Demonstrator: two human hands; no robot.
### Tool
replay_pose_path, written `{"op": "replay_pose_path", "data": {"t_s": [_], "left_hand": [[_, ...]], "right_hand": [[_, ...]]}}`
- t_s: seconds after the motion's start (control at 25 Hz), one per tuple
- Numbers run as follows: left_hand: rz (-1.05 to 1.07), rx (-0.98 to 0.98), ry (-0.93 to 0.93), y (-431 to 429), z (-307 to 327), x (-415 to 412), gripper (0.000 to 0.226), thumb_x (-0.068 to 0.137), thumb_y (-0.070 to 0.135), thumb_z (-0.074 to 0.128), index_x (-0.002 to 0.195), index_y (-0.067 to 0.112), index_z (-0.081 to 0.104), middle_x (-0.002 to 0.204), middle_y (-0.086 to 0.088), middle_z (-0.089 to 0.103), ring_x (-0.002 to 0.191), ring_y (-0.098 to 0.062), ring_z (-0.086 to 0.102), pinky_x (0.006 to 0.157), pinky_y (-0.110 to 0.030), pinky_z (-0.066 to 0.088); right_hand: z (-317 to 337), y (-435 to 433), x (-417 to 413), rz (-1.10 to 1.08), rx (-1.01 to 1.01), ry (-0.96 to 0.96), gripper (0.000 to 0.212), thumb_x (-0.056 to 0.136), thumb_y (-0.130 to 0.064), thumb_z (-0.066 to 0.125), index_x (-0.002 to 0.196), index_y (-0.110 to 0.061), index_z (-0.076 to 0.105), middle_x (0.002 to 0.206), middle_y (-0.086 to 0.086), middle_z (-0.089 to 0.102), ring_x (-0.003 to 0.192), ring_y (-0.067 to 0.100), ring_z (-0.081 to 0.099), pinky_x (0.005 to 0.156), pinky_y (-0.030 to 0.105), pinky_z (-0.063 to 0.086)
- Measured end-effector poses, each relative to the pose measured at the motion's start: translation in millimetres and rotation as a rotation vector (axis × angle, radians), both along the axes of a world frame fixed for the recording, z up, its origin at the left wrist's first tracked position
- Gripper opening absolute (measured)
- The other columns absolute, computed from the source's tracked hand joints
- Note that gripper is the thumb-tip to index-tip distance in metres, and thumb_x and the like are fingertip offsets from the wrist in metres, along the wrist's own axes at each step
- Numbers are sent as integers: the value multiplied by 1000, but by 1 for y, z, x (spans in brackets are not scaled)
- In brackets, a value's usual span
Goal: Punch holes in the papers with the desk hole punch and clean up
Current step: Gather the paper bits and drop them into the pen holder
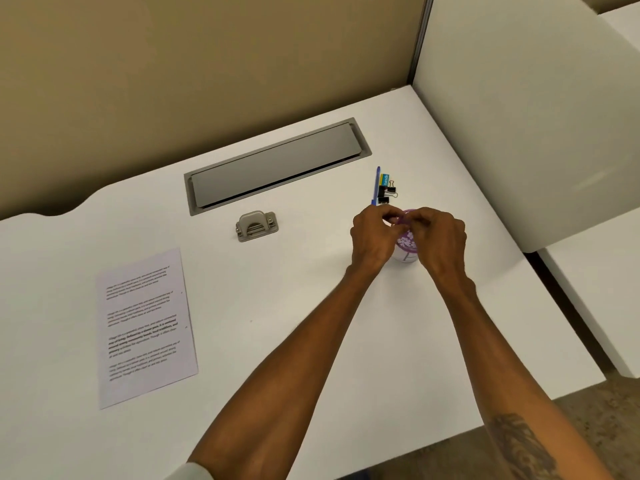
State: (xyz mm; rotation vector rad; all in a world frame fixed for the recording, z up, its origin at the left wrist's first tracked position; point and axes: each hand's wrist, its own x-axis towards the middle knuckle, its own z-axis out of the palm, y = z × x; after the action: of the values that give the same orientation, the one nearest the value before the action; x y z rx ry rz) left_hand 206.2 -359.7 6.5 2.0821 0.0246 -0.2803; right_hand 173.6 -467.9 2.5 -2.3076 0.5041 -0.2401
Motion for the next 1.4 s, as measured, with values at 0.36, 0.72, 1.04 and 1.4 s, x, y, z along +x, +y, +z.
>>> {"op": "replay_pose_path", "data": {"t_s": [0.36,0.72,1.04,1.4], "left_hand": [[347,-195,-2,149,-30,-56,17,92,20,64,100,10,75,97,0,75,84,-16,70,68,-24,61],[599,19,208,302,-74,-130,10,87,15,67,90,18,76,92,3,74,78,-18,71,73,-28,55],[433,146,221,326,-91,-140,18,80,3,70,93,13,76,96,-1,73,90,-15,67,80,-23,46],[435,123,247,331,-90,-131,9,88,16,68,88,15,77,89,2,76,86,-21,71,89,-43,54]], "right_hand": [[-28,139,-38,27,629,28,18,91,-12,64,106,-16,73,99,-1,76,90,13,72,83,24,57],[-94,259,-92,418,278,214,16,91,-10,65,105,-7,72,106,5,71,99,18,66,89,28,50],[-108,290,-95,517,58,169,16,94,-16,62,105,-11,73,103,6,65,98,21,57,82,28,45],[-114,305,-96,397,181,225,17,90,3,49,83,-9,60,93,-3,53,86,6,44,71,11,34]]}}
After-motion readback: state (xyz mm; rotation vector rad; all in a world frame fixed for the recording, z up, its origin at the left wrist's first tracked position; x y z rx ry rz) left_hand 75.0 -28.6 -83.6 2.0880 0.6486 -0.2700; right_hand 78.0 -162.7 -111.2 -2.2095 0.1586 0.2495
